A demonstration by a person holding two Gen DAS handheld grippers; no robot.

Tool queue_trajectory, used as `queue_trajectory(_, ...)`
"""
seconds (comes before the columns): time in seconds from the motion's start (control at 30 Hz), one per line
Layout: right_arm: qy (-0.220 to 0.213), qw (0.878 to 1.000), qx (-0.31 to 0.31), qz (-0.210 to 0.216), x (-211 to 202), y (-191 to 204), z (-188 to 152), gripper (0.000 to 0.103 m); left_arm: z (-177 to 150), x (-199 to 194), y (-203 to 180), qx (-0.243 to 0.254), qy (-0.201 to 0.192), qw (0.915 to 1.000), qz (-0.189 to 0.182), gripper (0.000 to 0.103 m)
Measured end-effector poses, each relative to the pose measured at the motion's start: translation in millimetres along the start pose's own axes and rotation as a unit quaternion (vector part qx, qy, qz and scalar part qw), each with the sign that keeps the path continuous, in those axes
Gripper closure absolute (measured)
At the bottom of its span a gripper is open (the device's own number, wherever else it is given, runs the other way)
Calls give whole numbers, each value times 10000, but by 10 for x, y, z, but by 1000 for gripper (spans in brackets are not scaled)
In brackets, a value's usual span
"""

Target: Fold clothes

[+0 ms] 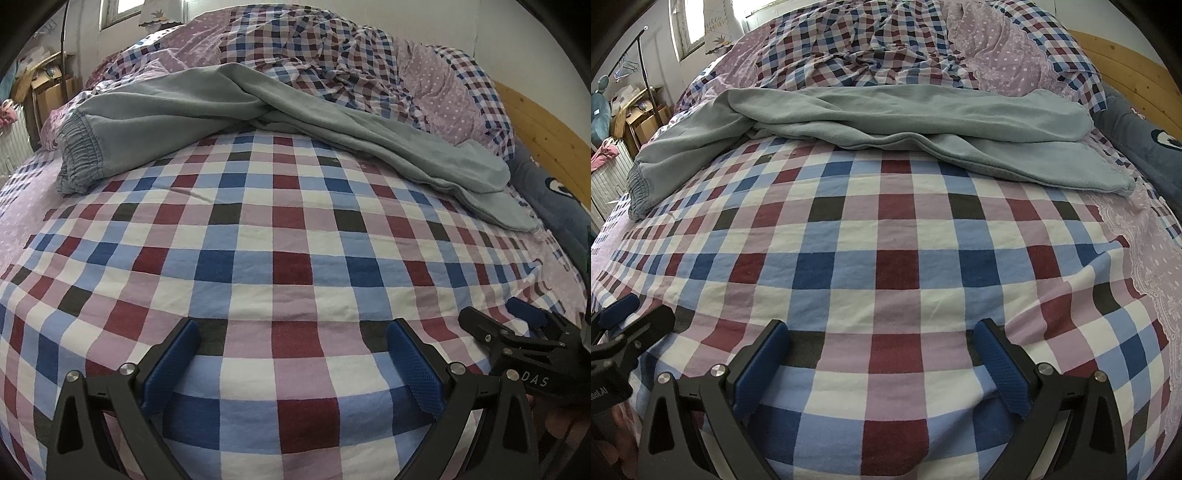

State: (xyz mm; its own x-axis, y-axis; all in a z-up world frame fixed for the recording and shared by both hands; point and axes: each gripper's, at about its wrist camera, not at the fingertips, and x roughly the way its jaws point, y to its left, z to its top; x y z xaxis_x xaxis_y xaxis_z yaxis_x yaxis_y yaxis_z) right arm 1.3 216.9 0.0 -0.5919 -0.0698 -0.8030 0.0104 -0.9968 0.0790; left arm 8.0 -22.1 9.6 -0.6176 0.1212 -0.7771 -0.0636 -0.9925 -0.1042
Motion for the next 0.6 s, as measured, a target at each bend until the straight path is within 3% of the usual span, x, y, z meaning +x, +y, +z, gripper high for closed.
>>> queue_trajectory(0.27,5,10000,1,10,3,-15,9,1,66,-41,153,-422,-75,9988,-255,14)
queue_trajectory(0.6,-63,9999,-71,48,-15,27,22,1,132,-56,303,-618,-78,9974,-351,19)
